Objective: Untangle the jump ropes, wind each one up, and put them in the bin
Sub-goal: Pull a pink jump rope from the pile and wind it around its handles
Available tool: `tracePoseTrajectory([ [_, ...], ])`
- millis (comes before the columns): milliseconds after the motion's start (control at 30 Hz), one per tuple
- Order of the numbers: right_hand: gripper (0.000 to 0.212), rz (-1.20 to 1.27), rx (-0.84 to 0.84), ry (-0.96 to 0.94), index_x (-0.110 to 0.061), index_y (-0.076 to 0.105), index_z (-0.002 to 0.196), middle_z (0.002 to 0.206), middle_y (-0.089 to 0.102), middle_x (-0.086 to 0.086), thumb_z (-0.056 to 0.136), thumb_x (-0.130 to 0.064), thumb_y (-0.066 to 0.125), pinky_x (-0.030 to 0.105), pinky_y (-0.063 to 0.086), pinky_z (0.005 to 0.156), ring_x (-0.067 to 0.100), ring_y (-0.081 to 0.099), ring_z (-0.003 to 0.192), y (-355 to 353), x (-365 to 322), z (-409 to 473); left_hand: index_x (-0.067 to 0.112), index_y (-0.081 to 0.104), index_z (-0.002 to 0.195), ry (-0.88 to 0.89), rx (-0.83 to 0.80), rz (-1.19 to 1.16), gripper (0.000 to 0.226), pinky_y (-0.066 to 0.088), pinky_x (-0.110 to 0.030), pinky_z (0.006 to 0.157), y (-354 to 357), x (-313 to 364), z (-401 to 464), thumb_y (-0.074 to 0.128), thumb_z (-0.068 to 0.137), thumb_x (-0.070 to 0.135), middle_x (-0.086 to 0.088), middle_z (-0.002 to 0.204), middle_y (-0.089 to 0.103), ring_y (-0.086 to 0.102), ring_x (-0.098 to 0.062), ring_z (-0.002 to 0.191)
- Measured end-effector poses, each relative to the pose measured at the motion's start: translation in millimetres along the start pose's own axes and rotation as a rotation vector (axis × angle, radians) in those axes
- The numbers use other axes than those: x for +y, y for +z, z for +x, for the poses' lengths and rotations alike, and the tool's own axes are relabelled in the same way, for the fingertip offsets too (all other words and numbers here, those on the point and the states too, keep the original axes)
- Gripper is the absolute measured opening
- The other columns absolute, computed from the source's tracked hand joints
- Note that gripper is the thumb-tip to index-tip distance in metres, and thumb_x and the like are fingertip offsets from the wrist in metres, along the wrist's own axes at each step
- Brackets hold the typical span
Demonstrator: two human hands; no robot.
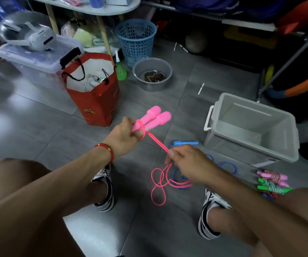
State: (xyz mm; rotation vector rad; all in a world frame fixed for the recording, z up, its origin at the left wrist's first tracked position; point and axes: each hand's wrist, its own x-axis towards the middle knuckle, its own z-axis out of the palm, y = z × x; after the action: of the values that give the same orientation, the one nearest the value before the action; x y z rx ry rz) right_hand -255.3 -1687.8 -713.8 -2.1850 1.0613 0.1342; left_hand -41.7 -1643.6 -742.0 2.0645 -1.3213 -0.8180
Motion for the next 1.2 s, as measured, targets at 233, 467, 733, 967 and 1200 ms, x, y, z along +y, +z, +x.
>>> tracePoseTrajectory([
  [233,0.024,-0.553,0.248,-0.258,-0.016,0.051,0.092,0.079,0.065,0.006,0.092,-0.034,0.067,0.034,0.034,0.056,0.033,0.065,0.071,-7.1,-3.8,-29.6,0.001,0.059,0.104,0.115,-0.116,0.302,0.017,0.043,-0.036,0.071,3.6,-5.4,10.0,0.055,0.096,0.016,-0.025,0.099,0.068,0.063,-0.045,0.093],
  [467,0.012,-0.709,0.333,-0.503,-0.025,0.062,0.075,0.062,0.059,-0.006,0.081,-0.035,0.059,0.026,0.018,0.047,0.022,0.059,0.046,-46.0,6.9,-35.5,0.011,0.061,0.119,0.256,-0.464,0.456,0.024,0.040,-0.025,0.073,36.2,10.5,-16.0,0.059,0.097,0.019,-0.011,0.111,0.069,0.064,-0.031,0.103],
  [733,0.021,-0.643,0.295,-0.660,-0.022,0.061,0.076,0.071,0.058,-0.008,0.090,-0.037,0.060,0.024,0.026,0.045,0.023,0.059,0.052,-60.6,22.4,-25.8,0.015,0.064,0.105,0.471,-0.721,0.388,0.011,0.041,-0.028,0.070,50.0,32.2,-43.5,0.062,0.097,0.023,-0.005,0.092,0.067,0.055,-0.018,0.078],
  [967,0.023,-0.232,0.178,-0.484,-0.030,0.072,0.087,0.071,0.060,-0.018,0.086,-0.052,0.066,0.025,0.040,0.059,0.004,0.056,0.067,-71.9,43.0,-9.8,0.029,0.061,0.108,0.635,-0.738,0.086,0.009,0.050,-0.036,0.070,21.5,54.2,-63.2,0.062,0.099,0.026,0.007,0.086,0.065,0.059,-0.017,0.075],
  [1200,0.032,0.289,-0.047,-0.222,-0.038,0.070,0.107,0.091,0.064,-0.025,0.080,-0.028,0.085,0.036,0.053,0.096,-0.016,0.058,0.082,-34.6,93.8,-4.9,0.000,0.063,0.110,0.513,-0.631,-0.372,0.018,0.046,-0.023,0.065,-11.8,59.3,-65.5,0.061,0.096,0.013,-0.003,0.083,0.064,0.054,-0.011,0.069],
])
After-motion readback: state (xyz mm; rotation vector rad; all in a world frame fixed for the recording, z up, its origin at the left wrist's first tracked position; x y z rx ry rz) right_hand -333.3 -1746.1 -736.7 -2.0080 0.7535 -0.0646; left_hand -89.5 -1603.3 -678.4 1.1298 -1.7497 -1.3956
